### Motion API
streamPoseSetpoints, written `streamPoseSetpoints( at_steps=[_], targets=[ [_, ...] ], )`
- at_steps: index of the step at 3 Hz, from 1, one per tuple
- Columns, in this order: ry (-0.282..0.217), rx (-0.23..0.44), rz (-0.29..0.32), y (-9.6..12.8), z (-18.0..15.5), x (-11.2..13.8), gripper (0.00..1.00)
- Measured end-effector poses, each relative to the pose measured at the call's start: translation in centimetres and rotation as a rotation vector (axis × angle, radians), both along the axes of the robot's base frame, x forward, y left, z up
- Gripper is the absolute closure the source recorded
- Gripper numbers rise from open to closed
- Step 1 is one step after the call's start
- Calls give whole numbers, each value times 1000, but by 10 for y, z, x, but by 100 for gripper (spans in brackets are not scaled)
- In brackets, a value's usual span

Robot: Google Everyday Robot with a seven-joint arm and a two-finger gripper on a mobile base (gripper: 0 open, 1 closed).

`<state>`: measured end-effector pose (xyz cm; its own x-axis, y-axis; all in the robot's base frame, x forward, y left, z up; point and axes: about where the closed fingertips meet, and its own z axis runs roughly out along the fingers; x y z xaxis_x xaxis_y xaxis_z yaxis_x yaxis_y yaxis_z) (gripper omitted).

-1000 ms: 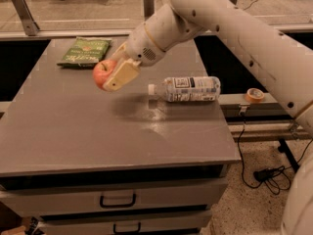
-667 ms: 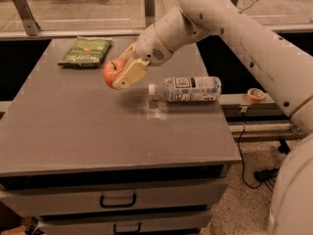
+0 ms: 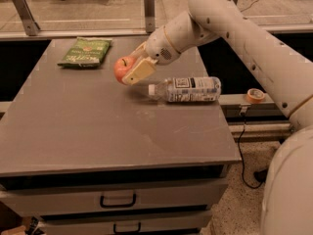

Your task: Move apple near blue plastic bottle

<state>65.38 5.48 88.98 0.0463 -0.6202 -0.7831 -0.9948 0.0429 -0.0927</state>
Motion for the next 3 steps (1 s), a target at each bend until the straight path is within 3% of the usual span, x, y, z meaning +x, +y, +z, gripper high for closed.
streamPoseSetpoints(
  at_steps=[2,3],
  targets=[
    [63,18,-197,-27,-4,1,100],
    [78,59,-264,-38,-8,3,82]
  ],
)
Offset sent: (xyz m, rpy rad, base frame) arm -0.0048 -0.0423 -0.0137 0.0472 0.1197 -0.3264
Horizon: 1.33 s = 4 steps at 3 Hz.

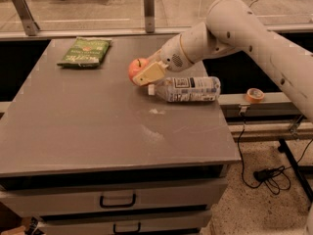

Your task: Move apple near blue plastic bottle

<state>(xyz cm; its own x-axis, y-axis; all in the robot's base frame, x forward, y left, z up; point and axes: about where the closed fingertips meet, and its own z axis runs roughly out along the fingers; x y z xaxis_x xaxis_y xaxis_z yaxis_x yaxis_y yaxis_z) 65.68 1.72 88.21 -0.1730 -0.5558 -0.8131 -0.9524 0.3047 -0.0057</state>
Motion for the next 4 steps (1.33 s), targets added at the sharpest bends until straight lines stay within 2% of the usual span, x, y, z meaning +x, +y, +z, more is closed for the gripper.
streamPoseSetpoints(
  at_steps=[1,3,4],
  targets=[
    [3,33,-41,-6,-3,6,58],
    [7,31,-31,-1,-5,5,12],
    [9,31,-28,1,-6,5,0]
  ],
)
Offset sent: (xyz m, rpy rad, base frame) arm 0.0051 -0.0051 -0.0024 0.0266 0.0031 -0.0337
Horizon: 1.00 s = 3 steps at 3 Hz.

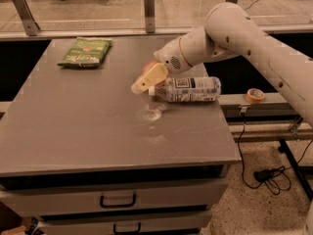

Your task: Move apple near blue plastic bottle

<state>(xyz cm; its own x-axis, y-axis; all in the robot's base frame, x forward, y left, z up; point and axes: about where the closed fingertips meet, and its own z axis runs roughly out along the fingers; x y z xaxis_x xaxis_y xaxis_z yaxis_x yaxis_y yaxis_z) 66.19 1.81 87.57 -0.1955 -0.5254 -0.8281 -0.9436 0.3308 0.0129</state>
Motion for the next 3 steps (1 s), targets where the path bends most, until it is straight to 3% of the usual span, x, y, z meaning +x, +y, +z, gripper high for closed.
streamPoseSetpoints(
  at_steps=[3],
  targets=[
    [-24,4,17,5,8,-5,0]
  ],
)
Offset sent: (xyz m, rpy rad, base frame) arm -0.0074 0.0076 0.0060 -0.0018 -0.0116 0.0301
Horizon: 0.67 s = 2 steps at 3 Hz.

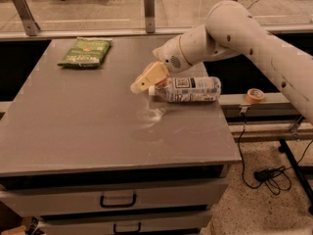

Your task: Move apple near blue plastic bottle

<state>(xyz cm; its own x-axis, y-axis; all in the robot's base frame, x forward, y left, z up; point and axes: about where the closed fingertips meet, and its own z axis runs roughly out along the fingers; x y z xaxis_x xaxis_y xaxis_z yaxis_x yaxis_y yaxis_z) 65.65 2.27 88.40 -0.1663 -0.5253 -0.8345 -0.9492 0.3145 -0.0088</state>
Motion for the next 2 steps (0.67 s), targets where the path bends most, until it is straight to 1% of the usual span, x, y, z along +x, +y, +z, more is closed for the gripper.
streamPoseSetpoints(
  at_steps=[1,2],
  targets=[
    [-53,61,-21,-27,20,12,0],
    [-104,110,-72,-68,44,29,0]
  ],
)
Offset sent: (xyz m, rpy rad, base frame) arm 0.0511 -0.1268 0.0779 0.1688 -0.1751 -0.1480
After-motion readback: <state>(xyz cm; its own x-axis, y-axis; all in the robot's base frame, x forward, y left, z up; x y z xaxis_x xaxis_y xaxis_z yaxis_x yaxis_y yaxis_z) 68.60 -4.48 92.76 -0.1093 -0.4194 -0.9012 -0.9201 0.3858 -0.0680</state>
